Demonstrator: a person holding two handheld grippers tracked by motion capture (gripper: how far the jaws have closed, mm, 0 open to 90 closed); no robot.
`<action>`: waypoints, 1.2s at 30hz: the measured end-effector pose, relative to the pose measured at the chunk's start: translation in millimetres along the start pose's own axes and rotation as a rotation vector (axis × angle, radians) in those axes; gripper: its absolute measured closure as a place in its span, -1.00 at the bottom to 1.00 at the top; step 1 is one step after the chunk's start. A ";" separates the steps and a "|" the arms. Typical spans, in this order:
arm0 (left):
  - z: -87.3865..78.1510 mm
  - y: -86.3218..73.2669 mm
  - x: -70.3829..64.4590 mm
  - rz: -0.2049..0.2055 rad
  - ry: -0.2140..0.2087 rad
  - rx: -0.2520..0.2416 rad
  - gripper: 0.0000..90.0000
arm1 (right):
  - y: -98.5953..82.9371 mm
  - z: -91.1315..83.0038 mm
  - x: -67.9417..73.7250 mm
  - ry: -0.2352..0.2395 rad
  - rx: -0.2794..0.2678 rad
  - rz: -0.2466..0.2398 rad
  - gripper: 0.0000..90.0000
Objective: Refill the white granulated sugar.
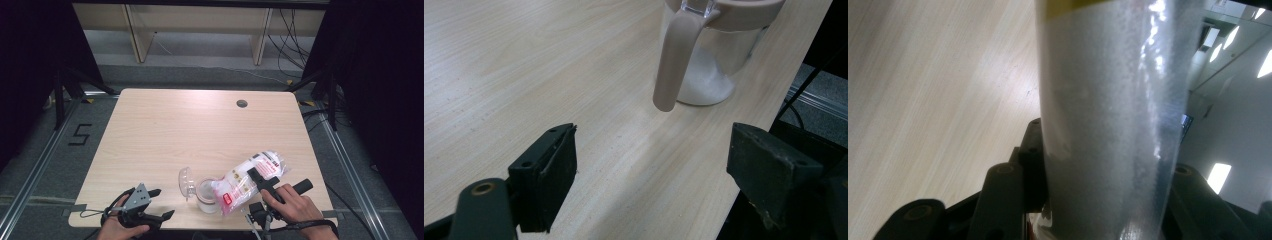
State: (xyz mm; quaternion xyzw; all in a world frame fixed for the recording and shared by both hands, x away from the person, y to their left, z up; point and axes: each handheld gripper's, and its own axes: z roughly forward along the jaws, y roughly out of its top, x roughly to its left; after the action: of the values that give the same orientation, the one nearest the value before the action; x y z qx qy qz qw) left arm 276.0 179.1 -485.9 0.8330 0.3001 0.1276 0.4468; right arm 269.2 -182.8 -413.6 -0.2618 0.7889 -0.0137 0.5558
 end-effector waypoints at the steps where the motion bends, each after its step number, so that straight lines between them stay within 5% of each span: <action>1: -0.1 0.5 0.0 -0.003 -0.010 0.006 -0.57 | 0.0 -0.1 0.0 0.001 0.000 0.001 0.38; 3: 1.2 0.2 -1.7 -0.010 -0.008 -0.023 -0.57 | -0.2 -0.2 1.5 0.004 0.003 0.020 0.39; 12: 1.7 -0.4 -1.5 -0.024 -0.012 -0.017 -0.57 | -0.4 0.1 0.8 0.008 -0.008 0.029 0.40; 14: 2.6 -0.7 -1.4 -0.027 -0.015 -0.025 -0.57 | -0.3 -1.6 4.5 0.016 0.014 0.087 0.40; 17: 1.2 0.1 -0.9 -0.011 -0.012 -0.010 -0.57 | -0.3 -0.8 0.4 0.017 0.002 0.028 0.40; 36: 1.2 -0.2 -1.1 -0.021 -0.012 -0.017 -0.57 | -0.6 -1.6 -0.3 0.017 -0.008 0.019 0.43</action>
State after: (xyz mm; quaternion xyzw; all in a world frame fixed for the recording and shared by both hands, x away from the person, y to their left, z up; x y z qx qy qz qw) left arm 275.6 177.7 -486.7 0.8268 0.3051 0.1207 0.4569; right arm 268.1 -183.7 -412.5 -0.2565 0.7959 -0.0074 0.5483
